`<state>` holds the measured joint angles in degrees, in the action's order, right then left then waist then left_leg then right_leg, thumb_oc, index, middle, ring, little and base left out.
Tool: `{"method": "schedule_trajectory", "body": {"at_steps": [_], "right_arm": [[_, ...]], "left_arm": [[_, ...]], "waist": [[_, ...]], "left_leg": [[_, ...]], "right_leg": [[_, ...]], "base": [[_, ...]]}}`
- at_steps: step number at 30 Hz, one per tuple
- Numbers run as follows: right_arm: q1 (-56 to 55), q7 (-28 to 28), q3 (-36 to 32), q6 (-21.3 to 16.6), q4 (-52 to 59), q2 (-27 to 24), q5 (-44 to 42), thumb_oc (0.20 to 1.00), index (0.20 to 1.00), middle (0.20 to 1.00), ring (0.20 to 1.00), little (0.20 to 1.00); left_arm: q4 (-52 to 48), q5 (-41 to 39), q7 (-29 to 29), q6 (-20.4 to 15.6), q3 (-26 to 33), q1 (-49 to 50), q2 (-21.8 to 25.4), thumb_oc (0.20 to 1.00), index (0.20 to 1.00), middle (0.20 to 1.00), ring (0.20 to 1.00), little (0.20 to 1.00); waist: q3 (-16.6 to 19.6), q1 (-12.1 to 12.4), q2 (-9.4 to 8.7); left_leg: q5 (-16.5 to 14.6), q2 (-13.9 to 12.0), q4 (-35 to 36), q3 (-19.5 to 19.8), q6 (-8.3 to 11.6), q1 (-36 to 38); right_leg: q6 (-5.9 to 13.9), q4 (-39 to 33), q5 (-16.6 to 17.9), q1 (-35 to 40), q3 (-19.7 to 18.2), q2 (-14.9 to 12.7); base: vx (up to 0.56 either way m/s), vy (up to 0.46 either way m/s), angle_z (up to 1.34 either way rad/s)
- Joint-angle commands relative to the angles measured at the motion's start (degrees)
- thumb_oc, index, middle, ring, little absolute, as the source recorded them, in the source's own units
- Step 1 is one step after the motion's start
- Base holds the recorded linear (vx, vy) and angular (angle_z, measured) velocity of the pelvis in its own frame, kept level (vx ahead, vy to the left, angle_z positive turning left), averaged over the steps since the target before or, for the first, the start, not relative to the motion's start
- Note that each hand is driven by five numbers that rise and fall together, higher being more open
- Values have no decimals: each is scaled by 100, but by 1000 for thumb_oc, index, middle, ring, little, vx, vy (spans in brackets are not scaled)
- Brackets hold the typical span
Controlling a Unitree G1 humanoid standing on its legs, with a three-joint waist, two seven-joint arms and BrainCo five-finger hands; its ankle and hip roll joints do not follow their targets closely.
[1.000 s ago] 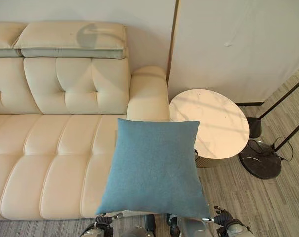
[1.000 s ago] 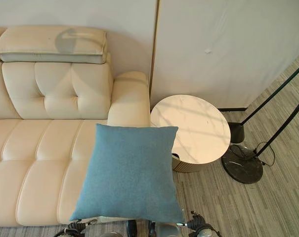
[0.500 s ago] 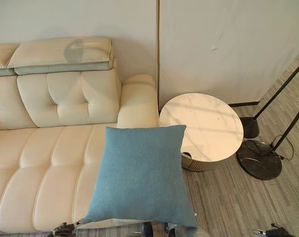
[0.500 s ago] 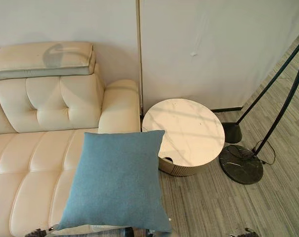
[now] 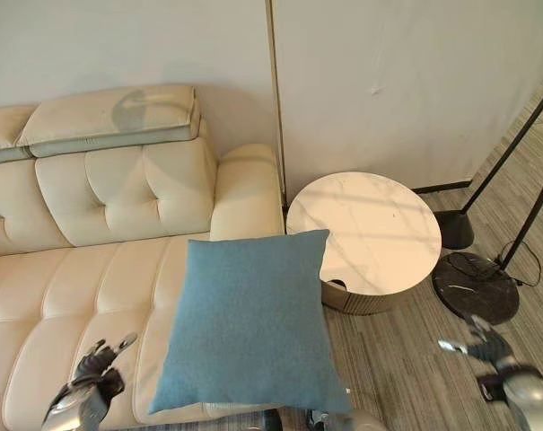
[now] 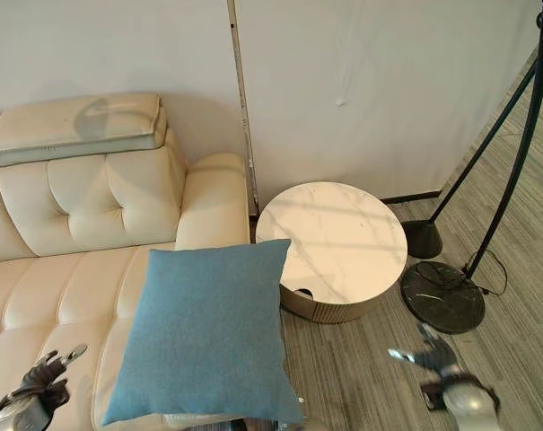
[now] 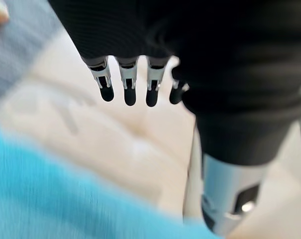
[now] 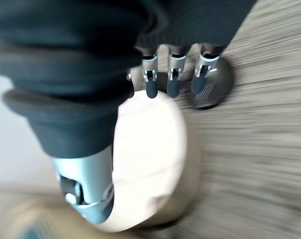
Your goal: Pick up all the scattered cushions and arrange them neatly on the sofa.
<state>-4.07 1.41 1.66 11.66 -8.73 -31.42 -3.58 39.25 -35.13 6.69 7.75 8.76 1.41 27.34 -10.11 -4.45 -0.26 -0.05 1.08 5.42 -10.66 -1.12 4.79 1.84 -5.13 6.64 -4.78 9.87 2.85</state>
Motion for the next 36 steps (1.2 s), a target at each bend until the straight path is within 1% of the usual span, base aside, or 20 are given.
{"method": "schedule_trajectory", "body": {"at_steps": [1, 3, 4, 5, 6, 9, 11, 13, 14, 17, 20, 21, 24, 27, 33, 36], "right_arm": [[388, -79, 270, -136, -155, 158, 139, 1000, 1000, 1000, 1000, 1000], [598, -117, 592, -71, -221, 412, 253, 1000, 1000, 1000, 1000, 1000], [694, -100, 835, -26, -336, 631, 321, 1000, 1000, 1000, 1000, 1000], [694, -100, 835, -26, -336, 631, 321, 1000, 1000, 1000, 1000, 1000], [769, -47, 1136, 40, -479, 855, 513, 1000, 1000, 1000, 1000, 1000], [813, -20, 1451, 83, -666, 1090, 702, 1000, 1000, 1000, 1000, 1000], [935, -5, 1791, 93, -889, 1323, 808, 1000, 1000, 1000, 1000, 1000], [963, 18, 1874, 94, -929, 1387, 845, 1000, 1000, 1000, 1000, 1000], [930, 88, 2059, 88, -871, 1513, 905, 1000, 1000, 1000, 1000, 1000], [904, 176, 2179, 87, -802, 1552, 970, 1000, 1000, 1000, 1000, 1000], [907, 235, 2342, 41, -693, 1600, 1072, 1000, 1000, 1000, 1000, 1000], [907, 235, 2343, 40, -694, 1602, 1072, 1000, 1000, 1000, 1000, 1000], [1057, 209, 2436, -37, -679, 1650, 1061, 1000, 1000, 1000, 1000, 1000], [1207, 139, 2499, -75, -736, 1690, 981, 1000, 1000, 1000, 1000, 1000], [1488, -19, 2563, -77, -885, 1778, 811, 1000, 1000, 1000, 1000, 1000], [1560, -67, 2603, -61, -952, 1822, 787, 1000, 1000, 1000, 1000, 1000]], "left_arm": [[326, -132, 150, -253, -156, -536, -70, 1000, 1000, 1000, 1000, 1000], [318, -40, 200, -203, -339, -652, -231, 1000, 1000, 1000, 1000, 1000], [407, 73, 218, -172, -427, -730, -328, 1000, 1000, 1000, 1000, 1000], [407, 73, 218, -172, -427, -730, -328, 1000, 1000, 1000, 1000, 1000], [553, 221, 222, -116, -543, -798, -437, 1000, 1000, 1000, 1000, 1000], [791, 464, 203, -46, -639, -840, -524, 1000, 1000, 1000, 1000, 1000], [1019, 652, 247, -12, -729, -937, -549, 1000, 1000, 1000, 1000, 1000], [1066, 760, 258, -10, -747, -943, -532, 1000, 1000, 1000, 1000, 1000], [1039, 956, 293, -8, -792, -926, -492, 1000, 1000, 1000, 1000, 1000], [1062, 1108, 289, 13, -796, -894, -444, 1000, 1000, 1000, 1000, 1000], [891, 1880, 392, 50, -852, -781, -161, 1000, 1000, 1000, 1000, 1000], [888, 1883, 392, 51, -850, -779, -160, 1000, 1000, 1000, 1000, 1000], [566, 2528, 562, 90, -729, -601, 192, 1000, 1000, 1000, 1000, 1000], [465, 2748, 670, 122, -635, -538, 297, 1000, 1000, 1000, 1000, 1000], [810, 2559, 719, 76, -721, -761, 135, 1000, 1000, 1000, 1000, 1000], [1037, 2079, 667, -18, -844, -989, -160, 1000, 1000, 1000, 1000, 1000]], "waist": [[75, -45, 69], [57, -50, 80], [40, -57, 83], [40, -57, 83], [22, -58, 97], [-13, -61, 107], [-65, -50, 138], [-77, -48, 152], [-106, -41, 183], [-132, -35, 207], [-193, 6, 249], [-193, 4, 247], [-210, 70, 256], [-217, 114, 231], [-252, 154, 194], [-301, 157, 155]], "left_leg": [[-129, 27, -42, -71, 277, -180], [-125, 25, -42, -97, 273, -180], [-129, 27, -42, -116, 270, -188], [-129, 27, -42, -116, 270, -188], [-125, 31, -42, -114, 267, -196], [-113, 28, -42, -119, 265, -212], [-94, 31, -42, -121, 267, -257], [-88, 34, -42, -119, 271, -273], [-78, 37, -42, -123, 277, -289], [-67, 43, -42, -106, 280, -312], [-62, 56, -42, -79, 287, -343], [-62, 57, -42, -78, 287, -342], [-62, 63, -42, -70, 295, -340], [-60, 61, -42, -65, 301, -336], [-52, 64, -42, -31, 307, -346], [-48, 57, -42, -17, 296, -364]], "right_leg": [[316, 13, -878, 805, -218, -409], [317, 13, -864, 797, -216, -416], [314, 13, -859, 785, -224, -420], [314, 13, -859, 785, -224, -420], [307, 13, -849, 776, -239, -426], [304, 13, -827, 752, -242, -437], [304, 13, -800, 705, -228, -446], [304, 13, -793, 687, -228, -449], [302, 13, -781, 671, -216, -456], [298, 13, -782, 661, -186, -466], [303, 13, -786, 654, -129, -483], [303, 13, -786, 655, -128, -483], [313, 13, -792, 664, -120, -493], [313, 13, -799, 674, -105, -500], [315, 13, -796, 685, -51, -515], [315, 13, -788, 675, -27, -519]], "base": [[0, 0, 0], [-5, 9, -2], [-7, 18, -13], [-4, 28, -18], [-1, 21, -6], [-1, 9, -3], [0, 0, 0], [0, 0, 0], [1, 22, 4], [0, 0, 0], [-1, 6, 1], [3, 14, 6], [6, 9, 4], [0, 0, 0], [-4, 3, 2], [-19, 15, 13]]}}
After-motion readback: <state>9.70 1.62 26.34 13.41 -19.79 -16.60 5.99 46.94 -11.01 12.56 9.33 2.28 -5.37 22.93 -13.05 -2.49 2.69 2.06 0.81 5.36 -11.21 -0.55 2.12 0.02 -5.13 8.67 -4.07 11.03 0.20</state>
